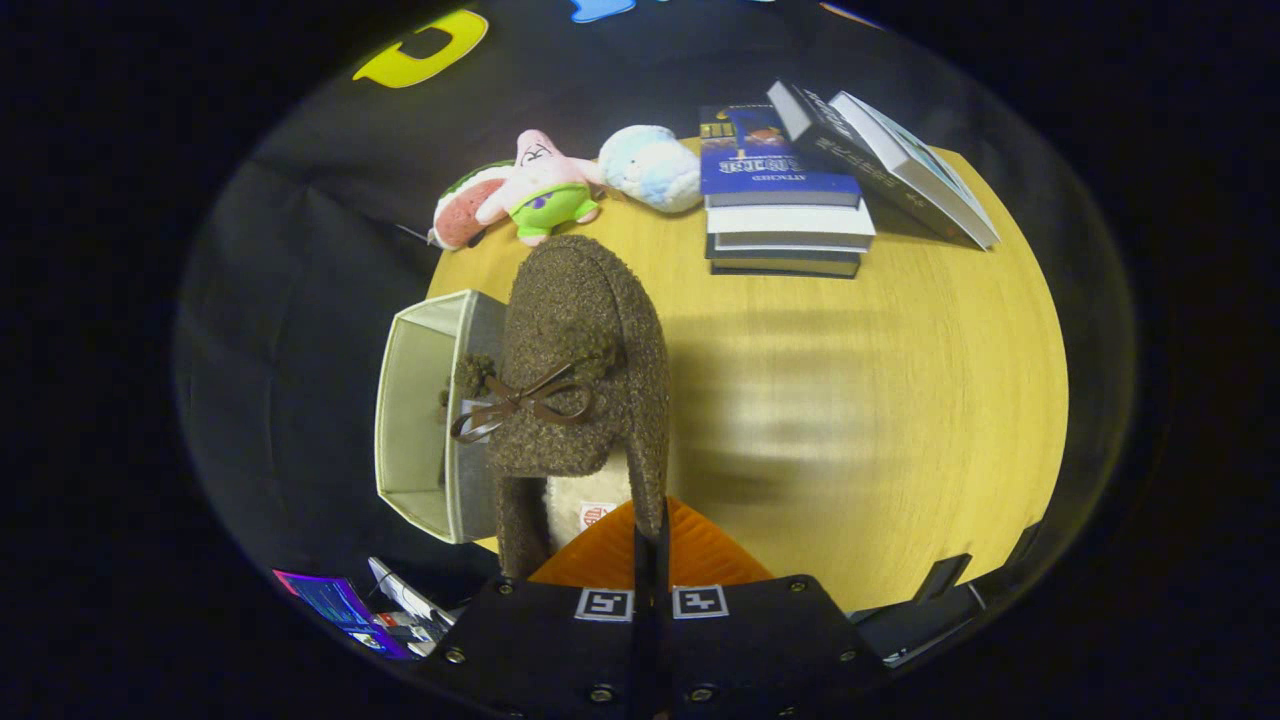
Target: Open the storage box then place both shoes into the box .Put the left shoe in first, then the right shoe, with the right side of both shoes facing outward in a uniform manner.
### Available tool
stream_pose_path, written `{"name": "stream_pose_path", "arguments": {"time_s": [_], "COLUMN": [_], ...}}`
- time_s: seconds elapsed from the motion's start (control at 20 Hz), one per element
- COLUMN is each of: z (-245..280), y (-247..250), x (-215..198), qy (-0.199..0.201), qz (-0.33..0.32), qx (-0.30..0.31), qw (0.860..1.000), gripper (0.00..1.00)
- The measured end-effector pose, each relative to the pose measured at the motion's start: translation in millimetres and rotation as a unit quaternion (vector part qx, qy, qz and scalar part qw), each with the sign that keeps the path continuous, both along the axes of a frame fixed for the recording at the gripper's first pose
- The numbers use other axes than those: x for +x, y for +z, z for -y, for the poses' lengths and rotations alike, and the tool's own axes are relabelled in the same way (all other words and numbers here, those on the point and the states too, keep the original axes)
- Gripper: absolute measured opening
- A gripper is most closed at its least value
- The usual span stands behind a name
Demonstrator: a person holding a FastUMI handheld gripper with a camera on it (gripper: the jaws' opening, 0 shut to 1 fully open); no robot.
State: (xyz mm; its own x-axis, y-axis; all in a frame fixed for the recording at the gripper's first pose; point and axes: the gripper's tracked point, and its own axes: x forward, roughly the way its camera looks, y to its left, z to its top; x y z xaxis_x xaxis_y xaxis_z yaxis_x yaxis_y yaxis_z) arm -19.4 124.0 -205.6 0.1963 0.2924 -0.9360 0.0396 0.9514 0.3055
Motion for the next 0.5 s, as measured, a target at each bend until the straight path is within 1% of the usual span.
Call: {"name": "stream_pose_path", "arguments": {"time_s": [0.1,0.2,0.3,0.5], "z": [-22,-51,-73,-111], "y": [9,20,20,31], "x": [8,13,13,24], "qy": [0.016,0.023,0.031,0.063], "qz": [0.010,0.018,0.016,0.028], "qx": [0.001,0.024,0.039,0.026], "qw": [1.000,0.999,0.999,0.997], "gripper": [0.00,0.00,0.00,0.00]}}
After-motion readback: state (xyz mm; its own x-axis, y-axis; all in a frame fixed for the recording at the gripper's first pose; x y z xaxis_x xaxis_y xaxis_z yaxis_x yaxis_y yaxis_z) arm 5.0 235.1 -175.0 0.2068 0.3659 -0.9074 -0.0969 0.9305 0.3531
